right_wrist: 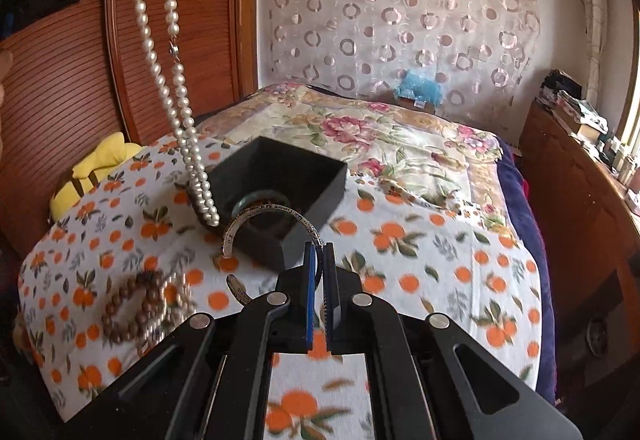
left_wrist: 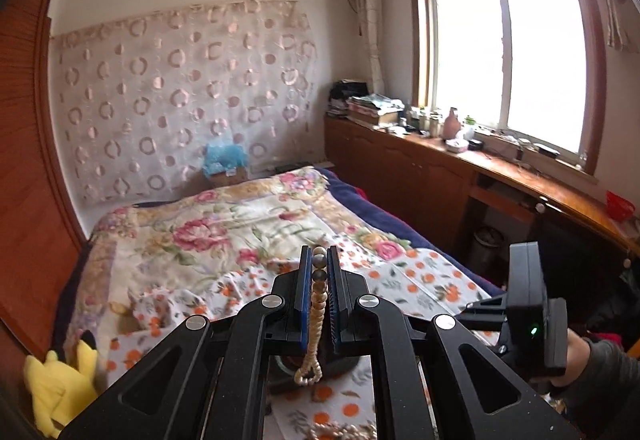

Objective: Organize jewelry

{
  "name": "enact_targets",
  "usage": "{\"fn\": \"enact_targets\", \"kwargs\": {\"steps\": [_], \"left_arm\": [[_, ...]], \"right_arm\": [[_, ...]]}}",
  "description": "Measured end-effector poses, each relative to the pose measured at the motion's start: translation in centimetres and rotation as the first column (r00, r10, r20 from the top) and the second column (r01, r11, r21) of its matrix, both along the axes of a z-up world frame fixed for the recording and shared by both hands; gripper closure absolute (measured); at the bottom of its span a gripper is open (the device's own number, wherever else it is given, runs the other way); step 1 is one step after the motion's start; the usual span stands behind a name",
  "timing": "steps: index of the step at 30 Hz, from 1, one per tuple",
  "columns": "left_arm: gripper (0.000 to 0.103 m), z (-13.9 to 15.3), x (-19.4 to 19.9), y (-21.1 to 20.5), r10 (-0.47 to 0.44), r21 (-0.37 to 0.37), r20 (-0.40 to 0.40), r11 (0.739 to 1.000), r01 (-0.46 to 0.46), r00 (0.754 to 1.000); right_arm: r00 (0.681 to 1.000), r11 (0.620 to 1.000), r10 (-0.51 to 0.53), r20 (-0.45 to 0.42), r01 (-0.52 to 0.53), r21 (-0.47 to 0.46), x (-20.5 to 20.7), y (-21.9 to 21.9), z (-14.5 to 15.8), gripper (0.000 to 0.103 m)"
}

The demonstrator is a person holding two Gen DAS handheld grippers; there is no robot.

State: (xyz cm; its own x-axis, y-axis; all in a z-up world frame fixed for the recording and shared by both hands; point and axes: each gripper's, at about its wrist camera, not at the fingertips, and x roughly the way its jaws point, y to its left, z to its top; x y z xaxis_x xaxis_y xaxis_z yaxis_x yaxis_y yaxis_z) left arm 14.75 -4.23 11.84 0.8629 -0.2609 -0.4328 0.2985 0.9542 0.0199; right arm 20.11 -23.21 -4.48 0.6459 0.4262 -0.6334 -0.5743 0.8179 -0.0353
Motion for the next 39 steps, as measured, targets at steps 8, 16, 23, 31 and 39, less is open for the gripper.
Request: {"fn": "enact_targets", "kwargs": {"steps": [8,16,23,31,39], "left_arm": [[0.097,2.3,3.1,0.7,0.065,0.033,0.036,0.997,-0.066,0.997],[0.097,0.2,5.7,1.8,0.122,0.042,-0.005,0.992,-0.122,0.992],[0.097,-2.5,7.2,3.3,0.138,0.020,-0.071,0.990,-0.137,0.988],[0.096,-2.9,7.1,2.3,0.129,0.037,-0.072,0.991,-0.126,0.989],[0.096,-3.9,7.9,1.9,0.131,0.045,-0.106,0.991,-0.127,0.986]], "right_arm": [[1.000,0.999,0.006,-0.009,-0.006,-0.037,4.4,4.0,-1.0,0.099],[0.996,0.987,0.085,0.012,-0.083,-0.140,7.3,6.8,-2.0,0.099],[0.981,0.972,0.184,-0.058,-0.190,-0.138,7.1,7.3,-3.3,0.094],[0.989,0.988,0.143,-0.050,-0.145,-0.050,6.1,5.1,-3.0,0.094],[0.992,0.991,0.122,-0.025,-0.123,-0.044,4.3,3.2,-2.9,0.094]]}}
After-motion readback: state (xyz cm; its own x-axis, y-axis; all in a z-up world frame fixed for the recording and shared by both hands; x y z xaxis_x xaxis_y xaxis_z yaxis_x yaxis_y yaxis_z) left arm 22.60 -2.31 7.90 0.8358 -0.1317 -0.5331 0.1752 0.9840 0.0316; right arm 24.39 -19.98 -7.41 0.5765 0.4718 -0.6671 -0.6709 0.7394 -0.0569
